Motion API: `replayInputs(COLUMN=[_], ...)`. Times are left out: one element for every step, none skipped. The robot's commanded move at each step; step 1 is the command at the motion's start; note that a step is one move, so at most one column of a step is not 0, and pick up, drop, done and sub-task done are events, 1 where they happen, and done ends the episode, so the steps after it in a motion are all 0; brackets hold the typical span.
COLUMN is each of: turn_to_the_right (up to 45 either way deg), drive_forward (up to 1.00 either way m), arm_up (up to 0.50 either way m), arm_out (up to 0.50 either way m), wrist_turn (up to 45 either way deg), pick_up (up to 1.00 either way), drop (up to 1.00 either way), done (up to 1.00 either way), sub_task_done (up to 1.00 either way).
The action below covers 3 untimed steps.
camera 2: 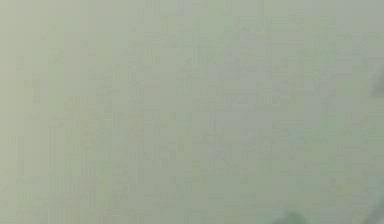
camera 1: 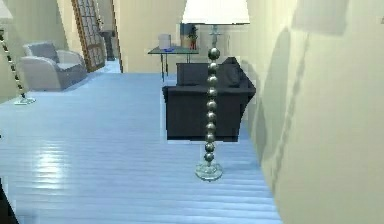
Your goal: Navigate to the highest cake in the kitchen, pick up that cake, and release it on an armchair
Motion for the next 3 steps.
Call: replayInputs(turn_to_the_right=[-21.0,0.0,0.0], drive_forward=[0.0,1.0,1.0], arm_up=[0.0,0.0,0.0], arm_out=[0.0,0.0,0.0], wrist_turn=[0.0,0.0,0.0], pick_up=[0.0,0.0,0.0], drop=[0.0,0.0,0.0], done=[0.0,0.0,0.0], sub_task_done=[0.0,0.0,0.0])
